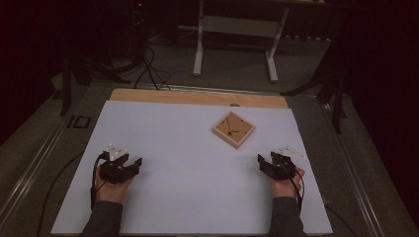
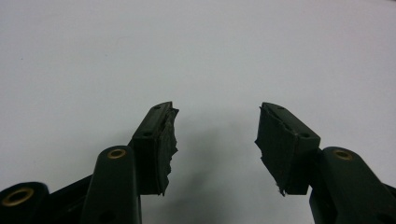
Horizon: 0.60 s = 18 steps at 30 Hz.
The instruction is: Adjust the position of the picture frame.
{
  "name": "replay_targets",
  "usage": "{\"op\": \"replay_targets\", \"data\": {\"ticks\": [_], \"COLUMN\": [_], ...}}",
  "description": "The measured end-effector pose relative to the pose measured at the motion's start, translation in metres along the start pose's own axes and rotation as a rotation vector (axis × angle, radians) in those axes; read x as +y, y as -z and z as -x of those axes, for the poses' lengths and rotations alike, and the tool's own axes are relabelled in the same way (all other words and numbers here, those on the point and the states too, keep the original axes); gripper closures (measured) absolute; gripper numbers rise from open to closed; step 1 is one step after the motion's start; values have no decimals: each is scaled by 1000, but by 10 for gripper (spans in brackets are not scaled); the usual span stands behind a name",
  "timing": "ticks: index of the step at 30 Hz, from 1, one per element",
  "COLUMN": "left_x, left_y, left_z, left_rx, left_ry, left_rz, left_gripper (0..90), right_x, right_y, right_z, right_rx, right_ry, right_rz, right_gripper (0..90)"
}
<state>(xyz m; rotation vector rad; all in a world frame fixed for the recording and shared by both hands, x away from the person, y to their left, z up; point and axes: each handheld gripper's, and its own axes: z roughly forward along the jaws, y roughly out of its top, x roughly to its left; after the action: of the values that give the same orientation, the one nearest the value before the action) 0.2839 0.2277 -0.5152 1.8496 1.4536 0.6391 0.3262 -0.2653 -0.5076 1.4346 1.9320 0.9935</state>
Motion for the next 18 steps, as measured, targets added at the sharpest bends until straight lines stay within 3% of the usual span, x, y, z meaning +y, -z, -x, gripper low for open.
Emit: {"op": "replay_targets", "data": {"ticks": [8, 18], "left_x": [-1, 0], "left_y": [1, 0], "left_z": [-1, -8], "left_rx": [7, 11], "left_ry": [9, 40], "left_rz": [5, 17], "left_gripper": [455, 441], "right_x": [1, 4], "right_y": [-2, -3], "right_z": [1, -6], "right_rx": [3, 6], "right_ry": [-5, 25], "right_rz": [5, 8], "right_gripper": [449, 471]}}
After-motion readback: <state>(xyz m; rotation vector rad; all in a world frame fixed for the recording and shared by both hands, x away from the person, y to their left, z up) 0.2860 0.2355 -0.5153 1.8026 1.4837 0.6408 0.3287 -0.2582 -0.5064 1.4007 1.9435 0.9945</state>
